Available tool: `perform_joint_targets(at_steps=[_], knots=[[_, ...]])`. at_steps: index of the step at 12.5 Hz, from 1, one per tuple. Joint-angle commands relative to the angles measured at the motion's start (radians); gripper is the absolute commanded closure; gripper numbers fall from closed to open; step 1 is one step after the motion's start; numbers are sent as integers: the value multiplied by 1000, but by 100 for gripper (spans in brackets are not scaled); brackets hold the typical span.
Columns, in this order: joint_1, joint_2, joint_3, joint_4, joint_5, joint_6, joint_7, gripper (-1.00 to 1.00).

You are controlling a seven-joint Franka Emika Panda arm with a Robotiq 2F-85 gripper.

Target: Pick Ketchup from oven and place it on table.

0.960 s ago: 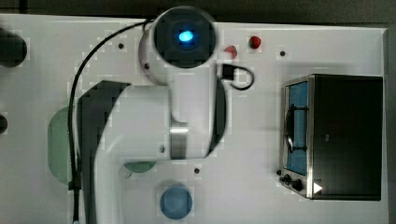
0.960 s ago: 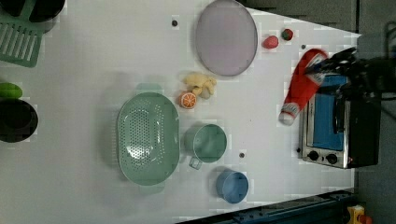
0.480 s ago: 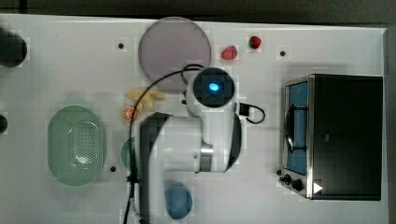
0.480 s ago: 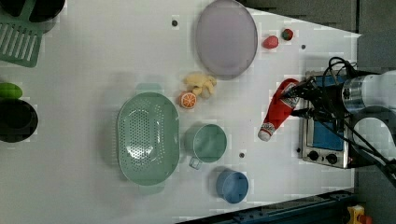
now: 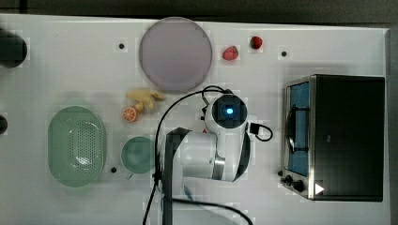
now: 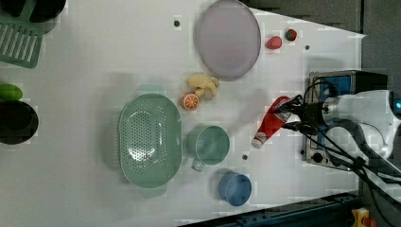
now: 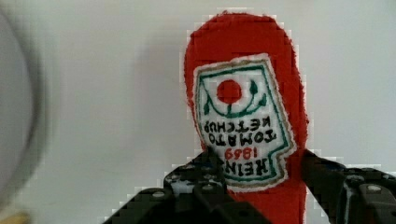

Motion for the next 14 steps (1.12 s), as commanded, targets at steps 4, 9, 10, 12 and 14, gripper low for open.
perform_joint_targets(at_steps=[4, 9, 10, 12, 14], knots=[[16, 92, 18, 48, -1, 157, -23, -100], [17, -80, 19, 157, -1, 59, -23, -100], [16, -123, 15, 211, -1, -66, -23, -100], [15, -165, 14, 285, -1, -204, -23, -100], [15, -195, 15, 364, -1, -294, -14, -100]])
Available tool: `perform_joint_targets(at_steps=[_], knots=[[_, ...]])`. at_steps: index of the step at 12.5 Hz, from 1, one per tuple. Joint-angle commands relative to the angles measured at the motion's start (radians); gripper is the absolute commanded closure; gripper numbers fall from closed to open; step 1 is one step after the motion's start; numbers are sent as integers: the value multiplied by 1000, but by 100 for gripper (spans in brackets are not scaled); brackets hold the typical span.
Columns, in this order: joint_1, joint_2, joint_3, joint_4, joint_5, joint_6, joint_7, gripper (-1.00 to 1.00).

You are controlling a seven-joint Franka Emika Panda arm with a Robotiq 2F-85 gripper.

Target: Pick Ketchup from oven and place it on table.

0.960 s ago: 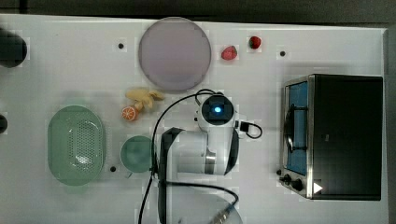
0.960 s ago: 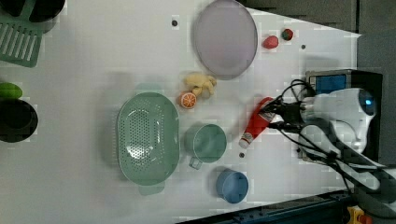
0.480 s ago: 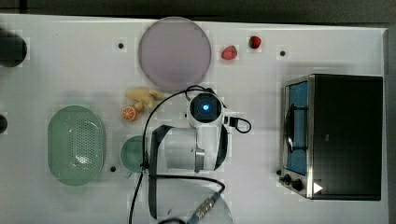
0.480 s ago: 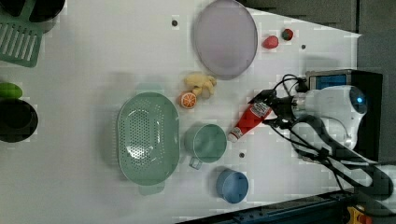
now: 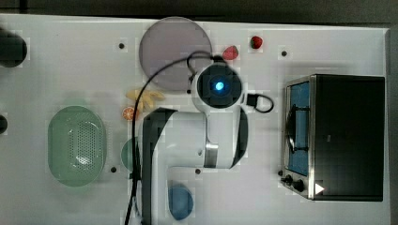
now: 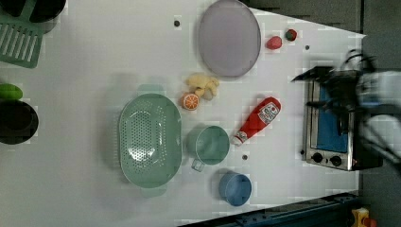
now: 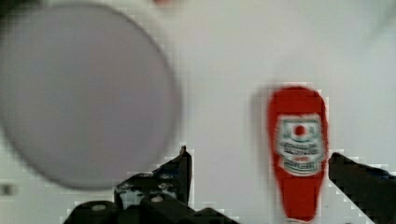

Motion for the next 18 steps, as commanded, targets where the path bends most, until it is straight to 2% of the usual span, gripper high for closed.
perform_joint_targets(at_steps=[1, 10, 13, 18], knots=[[-9, -40, -9, 116, 17, -103, -12, -100], [-9, -51, -10, 438, -11, -586, 22, -100], [-10, -52, -11, 479, -45, -664, 52, -100], [-10, -48, -11, 479, -45, -664, 52, -100]])
